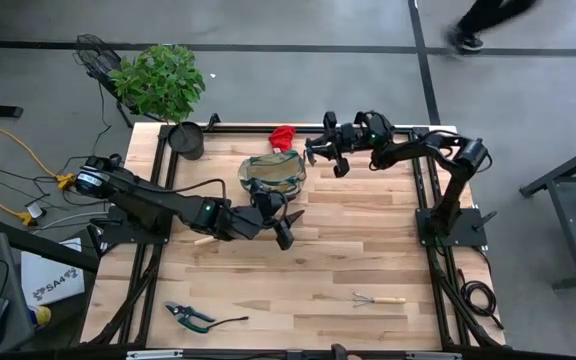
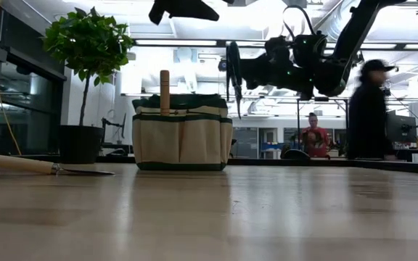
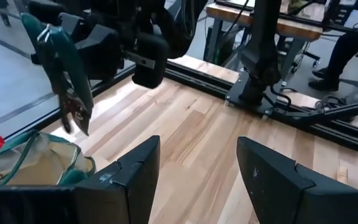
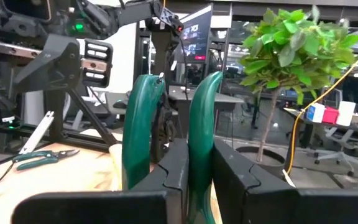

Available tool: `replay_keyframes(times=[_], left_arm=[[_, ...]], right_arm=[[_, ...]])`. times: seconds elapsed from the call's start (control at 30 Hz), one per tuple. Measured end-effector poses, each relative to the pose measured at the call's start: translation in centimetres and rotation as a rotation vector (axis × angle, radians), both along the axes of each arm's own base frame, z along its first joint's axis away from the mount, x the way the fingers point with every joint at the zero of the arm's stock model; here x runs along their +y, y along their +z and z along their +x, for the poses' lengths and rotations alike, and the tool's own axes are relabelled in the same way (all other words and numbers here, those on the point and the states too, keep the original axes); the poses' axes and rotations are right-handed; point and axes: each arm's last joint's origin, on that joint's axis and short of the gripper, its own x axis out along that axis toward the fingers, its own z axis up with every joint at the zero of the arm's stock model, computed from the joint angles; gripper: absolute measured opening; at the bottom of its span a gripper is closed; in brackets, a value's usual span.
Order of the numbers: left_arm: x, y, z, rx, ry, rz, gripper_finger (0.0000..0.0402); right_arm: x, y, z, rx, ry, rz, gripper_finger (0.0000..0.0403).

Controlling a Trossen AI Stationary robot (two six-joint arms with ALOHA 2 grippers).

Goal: Pick & Place Garden tools in Gardening bag
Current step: Put the top black shear scissor into the gardening bag

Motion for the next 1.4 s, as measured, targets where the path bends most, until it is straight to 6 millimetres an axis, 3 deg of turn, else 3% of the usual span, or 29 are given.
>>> replay_keyframes(times=[0.77,1.4], left_arm=[[0.0,0.0,0.0,-0.002,0.006,0.004,0.0207],[0.0,0.1,0.0,-0.005,0.010,0.004,0.0207]], right_arm=[[0.1,0.2,2.8,0.027,0.030,-0.011,0.0038],[0.3,0.3,3.1,0.018,-0.010,-0.020,0.0038]])
